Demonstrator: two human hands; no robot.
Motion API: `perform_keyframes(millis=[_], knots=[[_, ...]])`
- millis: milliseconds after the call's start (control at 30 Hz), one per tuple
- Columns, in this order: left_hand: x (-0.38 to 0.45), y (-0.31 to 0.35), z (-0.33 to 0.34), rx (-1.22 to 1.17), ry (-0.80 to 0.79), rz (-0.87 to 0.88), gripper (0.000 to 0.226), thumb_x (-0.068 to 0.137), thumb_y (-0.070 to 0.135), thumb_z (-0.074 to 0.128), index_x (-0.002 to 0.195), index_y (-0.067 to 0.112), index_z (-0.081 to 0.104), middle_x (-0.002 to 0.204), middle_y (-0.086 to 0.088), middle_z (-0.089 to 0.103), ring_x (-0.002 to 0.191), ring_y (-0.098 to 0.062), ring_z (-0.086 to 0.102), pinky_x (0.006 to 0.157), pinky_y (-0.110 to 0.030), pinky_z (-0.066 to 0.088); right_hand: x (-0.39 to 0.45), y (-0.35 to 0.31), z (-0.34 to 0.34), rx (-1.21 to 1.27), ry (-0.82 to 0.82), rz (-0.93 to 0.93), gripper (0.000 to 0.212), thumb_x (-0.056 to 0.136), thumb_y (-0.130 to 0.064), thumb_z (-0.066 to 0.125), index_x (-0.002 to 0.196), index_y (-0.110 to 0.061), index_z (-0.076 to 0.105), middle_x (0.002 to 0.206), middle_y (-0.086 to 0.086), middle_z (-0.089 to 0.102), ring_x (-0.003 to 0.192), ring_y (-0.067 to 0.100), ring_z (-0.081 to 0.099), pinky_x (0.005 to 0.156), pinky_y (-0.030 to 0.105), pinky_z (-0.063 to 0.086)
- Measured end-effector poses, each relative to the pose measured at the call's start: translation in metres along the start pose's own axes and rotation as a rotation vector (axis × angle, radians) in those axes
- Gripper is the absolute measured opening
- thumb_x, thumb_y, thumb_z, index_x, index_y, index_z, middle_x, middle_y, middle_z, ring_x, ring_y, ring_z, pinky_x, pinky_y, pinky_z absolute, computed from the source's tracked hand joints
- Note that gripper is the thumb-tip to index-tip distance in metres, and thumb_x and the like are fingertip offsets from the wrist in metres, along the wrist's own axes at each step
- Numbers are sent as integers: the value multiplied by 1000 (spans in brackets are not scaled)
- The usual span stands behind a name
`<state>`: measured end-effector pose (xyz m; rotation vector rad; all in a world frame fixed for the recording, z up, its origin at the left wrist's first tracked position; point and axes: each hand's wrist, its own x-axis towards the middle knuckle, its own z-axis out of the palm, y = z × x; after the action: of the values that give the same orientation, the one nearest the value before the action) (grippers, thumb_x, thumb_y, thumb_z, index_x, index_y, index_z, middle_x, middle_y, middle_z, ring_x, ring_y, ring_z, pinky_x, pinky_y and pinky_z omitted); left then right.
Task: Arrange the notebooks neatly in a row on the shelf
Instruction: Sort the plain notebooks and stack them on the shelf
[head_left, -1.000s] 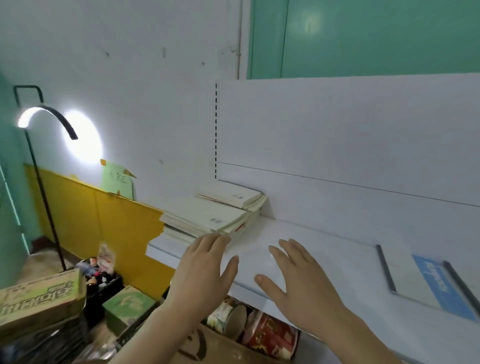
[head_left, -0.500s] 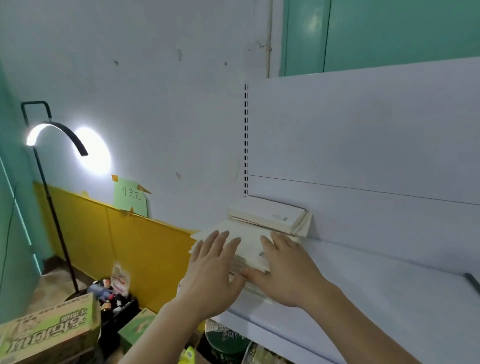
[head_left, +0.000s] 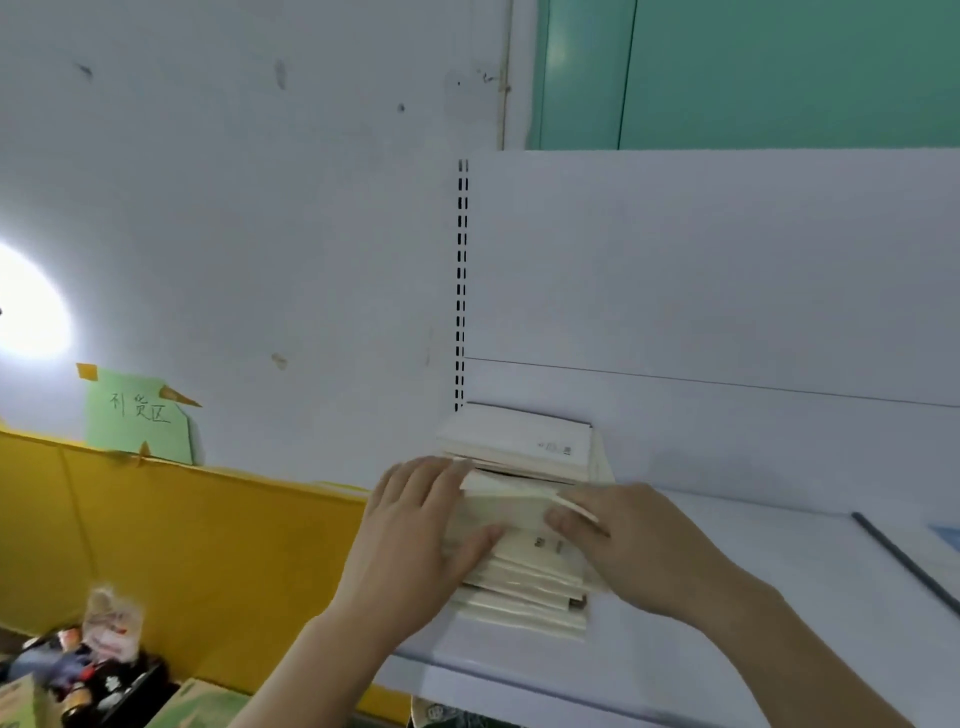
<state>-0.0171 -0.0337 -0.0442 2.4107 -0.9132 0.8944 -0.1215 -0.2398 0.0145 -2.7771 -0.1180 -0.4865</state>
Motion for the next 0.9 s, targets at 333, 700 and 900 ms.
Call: perform_keyframes(millis=[333, 700, 900], knots=[[5, 46, -27, -863, 2, -489, 97, 78, 68, 53, 157, 29, 10, 155, 8, 37, 138, -11, 41, 110, -37, 40, -37, -53, -15, 1115, 611, 440, 19, 98, -32, 52, 109, -26, 67, 97, -4, 73, 91, 20, 70, 72, 45, 60], [1, 42, -40, -1436, 95, -632, 21, 103, 24, 52, 114, 38, 62, 107, 10, 74, 98, -14, 71, 82, -42, 60, -44, -47, 8, 725, 583, 456, 28, 102, -32, 41, 103, -36, 69, 107, -19, 70, 97, -3, 63, 90, 28, 50], [-8, -1, -40, -1443, 222, -797, 21, 102, 20, 54, 115, 34, 62, 109, 7, 73, 105, -23, 67, 90, -53, 57, -15, -26, 47, -138, -71, 235, 80, 89, -73, 29, 154, -28, 16, 160, -13, 8, 147, 11, 4, 121, 37, 12]])
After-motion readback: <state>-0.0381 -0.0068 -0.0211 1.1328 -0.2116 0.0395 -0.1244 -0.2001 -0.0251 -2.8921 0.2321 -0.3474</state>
